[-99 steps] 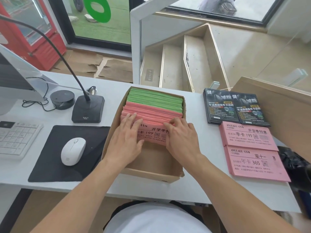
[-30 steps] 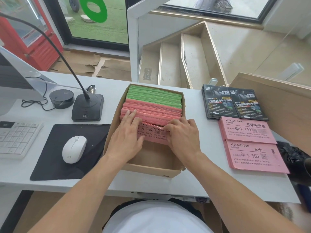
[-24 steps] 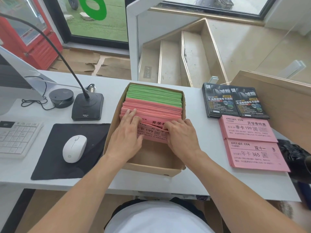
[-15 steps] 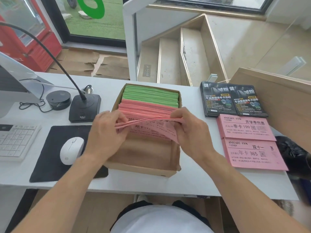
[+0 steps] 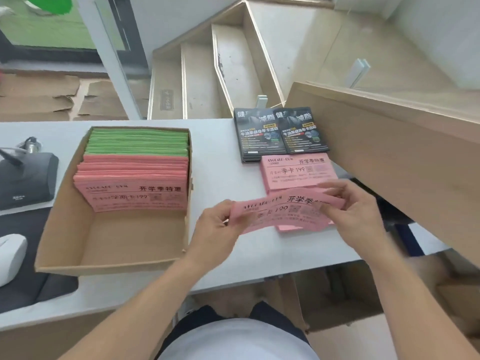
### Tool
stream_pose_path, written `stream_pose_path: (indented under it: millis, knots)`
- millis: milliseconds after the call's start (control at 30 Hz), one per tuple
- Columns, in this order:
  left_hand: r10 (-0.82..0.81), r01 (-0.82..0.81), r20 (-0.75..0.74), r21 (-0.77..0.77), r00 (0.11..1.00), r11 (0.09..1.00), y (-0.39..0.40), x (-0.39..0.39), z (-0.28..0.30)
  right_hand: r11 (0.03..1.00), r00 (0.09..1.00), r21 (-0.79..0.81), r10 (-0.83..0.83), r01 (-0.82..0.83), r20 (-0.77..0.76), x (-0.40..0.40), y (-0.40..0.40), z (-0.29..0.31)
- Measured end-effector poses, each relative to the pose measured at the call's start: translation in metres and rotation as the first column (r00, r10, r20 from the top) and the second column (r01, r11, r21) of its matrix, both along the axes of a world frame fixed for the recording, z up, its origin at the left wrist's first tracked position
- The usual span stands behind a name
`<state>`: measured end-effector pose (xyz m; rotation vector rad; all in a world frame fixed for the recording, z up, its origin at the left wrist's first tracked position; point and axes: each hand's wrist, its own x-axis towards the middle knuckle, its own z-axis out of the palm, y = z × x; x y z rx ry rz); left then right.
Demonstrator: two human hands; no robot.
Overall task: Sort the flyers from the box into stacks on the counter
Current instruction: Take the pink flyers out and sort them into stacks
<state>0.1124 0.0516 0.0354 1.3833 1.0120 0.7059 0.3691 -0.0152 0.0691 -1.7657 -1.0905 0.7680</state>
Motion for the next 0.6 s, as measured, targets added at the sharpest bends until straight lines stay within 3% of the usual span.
stream_pose_path:
  millis: [267, 500, 600]
  knots:
    - [-0.155, 0.150, -0.118, -0.053, 0.981, 0.987, -0.031, 0.044, -0.066, 0.976, 0.999, -0.216, 0.004, 0.004, 0.035, 0.061, -0.056, -0.059]
    - [-0.122, 0.107, -0.185, -0.087, 0.975, 0.990, -0.044, 0.053, -0.082, 0.957, 0.999, -0.288, 0.046, -0.044, 0.002, 0.073, -0.072, -0.089]
    - [-0.082, 0.069, -0.144, -0.095, 0.986, 0.993, -0.047, 0.062, -0.074, 0.974, 0.998, -0.222, 0.028, -0.039, -0.052, 0.076, -0.070, -0.085]
